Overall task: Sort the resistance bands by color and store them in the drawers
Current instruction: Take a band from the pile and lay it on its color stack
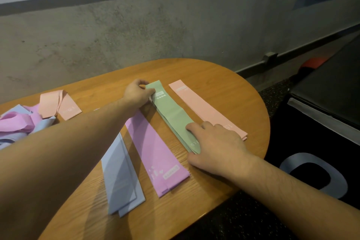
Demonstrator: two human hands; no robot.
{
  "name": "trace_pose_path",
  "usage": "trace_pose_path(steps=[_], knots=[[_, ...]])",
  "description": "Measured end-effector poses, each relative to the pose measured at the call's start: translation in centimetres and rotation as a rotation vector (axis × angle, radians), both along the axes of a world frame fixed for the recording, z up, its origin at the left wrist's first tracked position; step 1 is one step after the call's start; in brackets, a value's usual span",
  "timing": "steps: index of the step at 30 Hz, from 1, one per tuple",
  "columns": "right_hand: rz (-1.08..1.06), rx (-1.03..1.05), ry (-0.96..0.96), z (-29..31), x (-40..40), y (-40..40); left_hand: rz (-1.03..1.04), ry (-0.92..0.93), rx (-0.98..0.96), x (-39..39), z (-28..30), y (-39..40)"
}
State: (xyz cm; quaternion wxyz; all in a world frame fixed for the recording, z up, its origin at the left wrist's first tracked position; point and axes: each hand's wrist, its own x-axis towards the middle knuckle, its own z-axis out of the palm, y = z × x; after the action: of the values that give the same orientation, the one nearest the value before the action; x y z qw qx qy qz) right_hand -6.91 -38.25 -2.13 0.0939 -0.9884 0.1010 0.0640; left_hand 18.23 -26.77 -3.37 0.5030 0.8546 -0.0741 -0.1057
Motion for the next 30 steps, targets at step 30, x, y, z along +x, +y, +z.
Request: trace_pose_path(steps=[30], knots=[[0.344,0.326,-0.273,3.2,4.6,18.2,-0.245,-0.707,0.599,-15.0,1.2,36.5]])
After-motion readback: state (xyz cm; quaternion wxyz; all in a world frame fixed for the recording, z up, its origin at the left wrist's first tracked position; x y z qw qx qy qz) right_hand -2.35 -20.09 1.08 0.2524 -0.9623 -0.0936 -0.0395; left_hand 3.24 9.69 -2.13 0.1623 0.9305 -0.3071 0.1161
